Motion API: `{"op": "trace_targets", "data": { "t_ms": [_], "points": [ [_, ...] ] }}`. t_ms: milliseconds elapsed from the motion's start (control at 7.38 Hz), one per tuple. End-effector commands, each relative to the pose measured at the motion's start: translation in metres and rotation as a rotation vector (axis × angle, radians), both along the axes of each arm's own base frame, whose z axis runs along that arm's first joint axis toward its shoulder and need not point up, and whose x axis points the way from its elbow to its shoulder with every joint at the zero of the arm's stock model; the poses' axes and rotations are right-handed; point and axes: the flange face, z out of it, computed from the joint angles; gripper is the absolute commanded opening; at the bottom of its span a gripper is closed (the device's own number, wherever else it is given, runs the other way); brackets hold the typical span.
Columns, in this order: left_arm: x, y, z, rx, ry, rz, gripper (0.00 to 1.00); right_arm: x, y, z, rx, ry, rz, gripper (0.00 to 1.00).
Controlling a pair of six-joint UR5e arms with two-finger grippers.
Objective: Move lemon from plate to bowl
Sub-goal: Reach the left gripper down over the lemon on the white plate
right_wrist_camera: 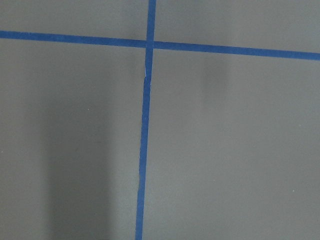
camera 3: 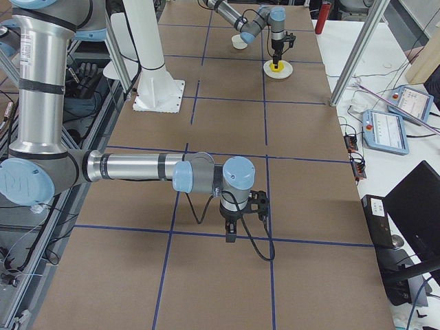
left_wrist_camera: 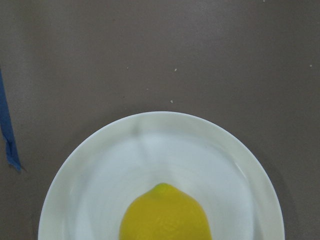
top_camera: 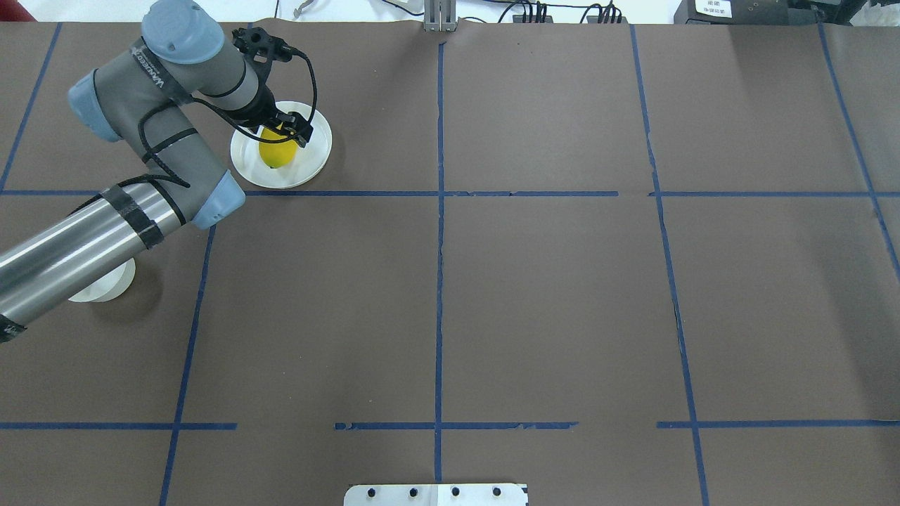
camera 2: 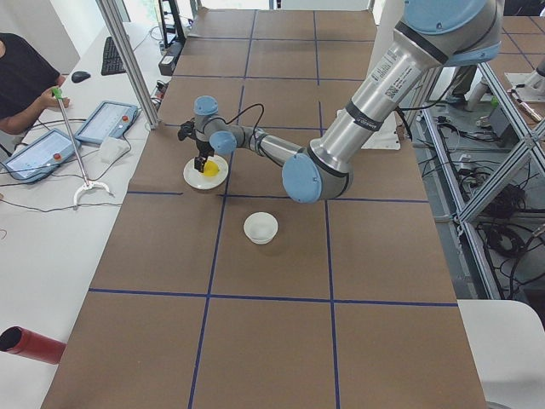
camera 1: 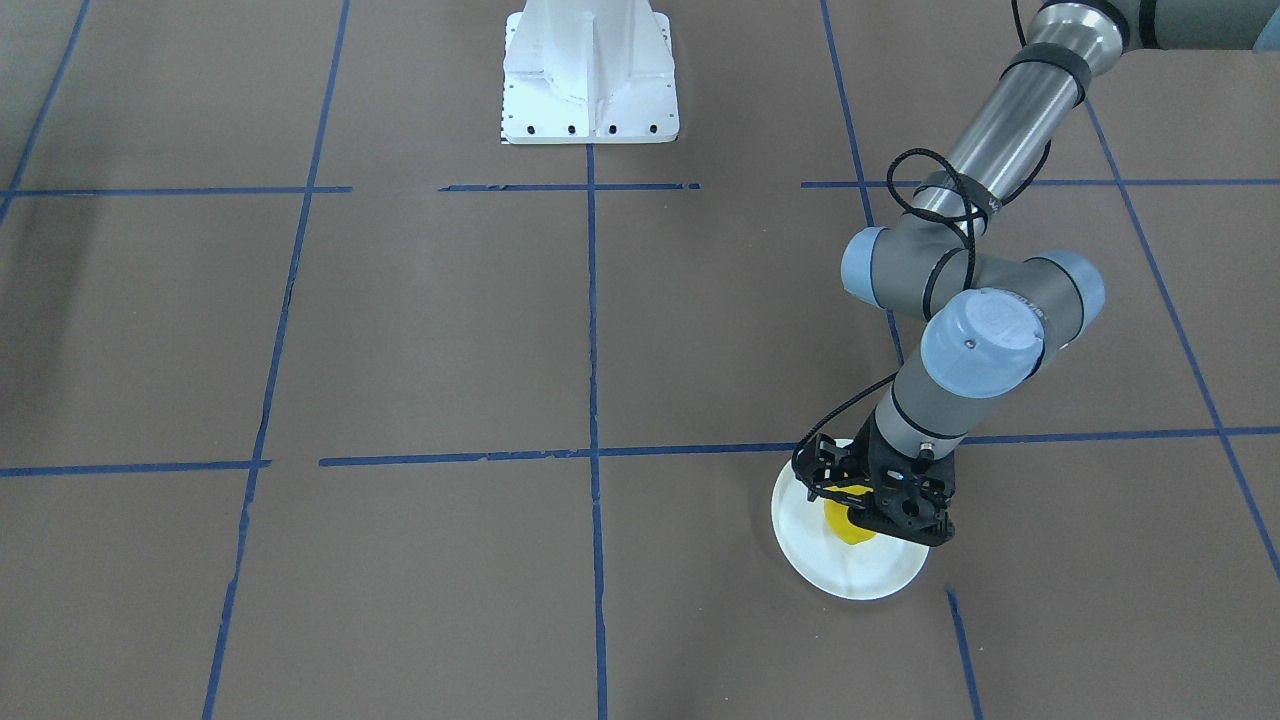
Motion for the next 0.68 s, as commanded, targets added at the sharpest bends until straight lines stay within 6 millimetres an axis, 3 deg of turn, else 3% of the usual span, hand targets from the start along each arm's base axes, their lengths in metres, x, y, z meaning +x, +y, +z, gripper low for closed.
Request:
{"op": "trace_targets", "data": {
  "t_ms": [0,271,406,542],
  "points": [
    [0.0073,-0.0003,0.0106,0.008,-0.017,-0.006,0.99,0.0,-0.0007,-0.0007,0.002,0.0,0.0,1.0],
    [0.0104,-0.0011,0.0183,0.026,-0.021,-0.014,0.98,0.0,0.0,0.0,0.0,0.0,0.0,1.0],
    [0.0101,-0.0008,0.0194,0.027,-0.021,-0.013,0.92,0.0,0.0,0.0,0.0,0.0,0.0,1.0],
    [0.0109,0.0001,0.0204,0.031,-0.022,-0.009,0.72,0.0,0.0,0.0,0.0,0.0,0.0,1.0]
  ]
}}
